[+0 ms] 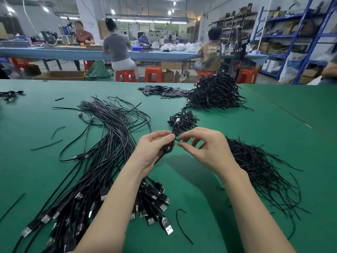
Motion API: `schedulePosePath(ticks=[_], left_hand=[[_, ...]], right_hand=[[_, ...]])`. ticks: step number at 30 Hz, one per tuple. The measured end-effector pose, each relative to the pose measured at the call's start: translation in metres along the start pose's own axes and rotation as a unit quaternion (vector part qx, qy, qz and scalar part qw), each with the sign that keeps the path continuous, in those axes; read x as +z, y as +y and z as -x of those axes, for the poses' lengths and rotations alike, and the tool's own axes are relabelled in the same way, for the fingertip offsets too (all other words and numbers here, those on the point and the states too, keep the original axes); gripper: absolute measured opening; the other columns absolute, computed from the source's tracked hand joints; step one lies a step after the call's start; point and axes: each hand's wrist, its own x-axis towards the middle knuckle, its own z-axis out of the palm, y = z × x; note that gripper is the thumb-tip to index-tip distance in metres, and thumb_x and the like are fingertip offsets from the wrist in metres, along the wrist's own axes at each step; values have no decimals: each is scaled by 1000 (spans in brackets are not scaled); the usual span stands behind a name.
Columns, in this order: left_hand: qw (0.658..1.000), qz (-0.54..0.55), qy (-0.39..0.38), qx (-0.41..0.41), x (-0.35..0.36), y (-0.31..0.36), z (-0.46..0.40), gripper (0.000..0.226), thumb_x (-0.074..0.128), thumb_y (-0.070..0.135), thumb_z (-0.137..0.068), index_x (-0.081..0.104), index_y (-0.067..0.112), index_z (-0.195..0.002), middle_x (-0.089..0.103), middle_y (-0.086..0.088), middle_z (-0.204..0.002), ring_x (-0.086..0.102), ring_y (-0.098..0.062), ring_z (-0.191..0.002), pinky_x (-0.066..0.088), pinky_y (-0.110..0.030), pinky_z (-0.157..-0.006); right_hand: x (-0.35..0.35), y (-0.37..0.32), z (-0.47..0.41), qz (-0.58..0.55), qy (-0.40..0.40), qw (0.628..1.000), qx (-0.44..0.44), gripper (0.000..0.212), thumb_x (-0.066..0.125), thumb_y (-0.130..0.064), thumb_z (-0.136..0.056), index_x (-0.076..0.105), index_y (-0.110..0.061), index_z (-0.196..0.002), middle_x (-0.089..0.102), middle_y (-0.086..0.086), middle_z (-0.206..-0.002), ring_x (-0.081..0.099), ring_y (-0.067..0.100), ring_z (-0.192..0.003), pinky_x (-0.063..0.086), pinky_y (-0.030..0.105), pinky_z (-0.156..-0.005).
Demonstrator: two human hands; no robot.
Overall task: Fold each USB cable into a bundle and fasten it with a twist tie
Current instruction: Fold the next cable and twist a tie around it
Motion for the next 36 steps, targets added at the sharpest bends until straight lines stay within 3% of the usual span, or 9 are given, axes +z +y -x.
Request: schedulePosePath(ticks=[6,9,10,13,14,20,26,30,36], left_hand=[[999,-39,4,-19,-1,-2,0,14,77,15,-84,73,11,-96,72,-2,-75,62,-10,-62,49,-21,-60],[999,-33,23,13,3,-5,0,11,78,16,-83,75,15,-94,74,-3,-80,63,-12,-69,50,-23,-68],[998,-42,31,33,5,-7,0,10,78,18,-84,75,16,-94,75,-2,-82,64,-11,-70,50,-22,-68],[989,-108,29,96,11,-10,0,11,76,22,-87,75,20,-98,78,3,-88,69,-4,-77,51,-16,-67],[986,-127,18,105,13,-11,1,14,76,21,-88,74,21,-101,78,3,-93,71,-5,-79,52,-17,-68],[970,-215,19,115,15,-20,-3,26,70,7,-89,72,23,-110,74,-4,-103,69,-14,-75,58,-36,-78],[984,59,166,41,13,-29,-39,15,71,4,-89,56,8,-93,69,-3,-62,68,-10,-56,58,-28,-73],[959,150,241,-25,23,-31,-82,21,70,15,-92,49,12,-90,70,-5,-67,67,-12,-52,60,-24,-63],[931,-125,343,-3,39,-32,-137,31,62,41,-94,51,18,-78,73,-10,-96,69,-28,-87,55,-38,-90]], right_hand=[[10,0,5,-9,29,1000,8,3,79,-34,-86,78,-31,-87,70,-20,-79,65,8,-66,47,16,-60],[20,-7,3,-153,52,972,170,8,81,-21,-85,78,-22,-77,71,-13,-69,65,6,-59,45,13,-56],[21,-10,1,-266,43,925,267,9,80,-16,-83,77,-19,-75,69,-9,-66,63,6,-56,44,15,-52],[21,-14,-6,-583,-14,638,502,7,79,-15,-67,73,-12,-65,60,-2,-62,56,5,-47,37,12,-38],[21,-12,-6,-612,-13,592,524,8,78,-15,-67,72,-11,-64,60,-2,-61,54,4,-46,35,10,-35],[34,-2,5,-451,49,762,463,18,73,-35,-91,75,-17,-88,72,-9,-71,54,5,-49,38,14,-43],[49,-7,16,-317,20,863,393,27,66,-33,-98,75,-10,-86,71,-2,-73,54,9,-50,42,19,-49],[50,-8,16,-290,-7,881,374,27,65,-32,-98,76,-13,-82,71,-3,-70,54,7,-51,42,16,-49],[49,-5,13,-328,-12,864,382,31,64,-36,-98,74,-19,-74,69,-4,-69,52,12,-53,41,21,-50]])
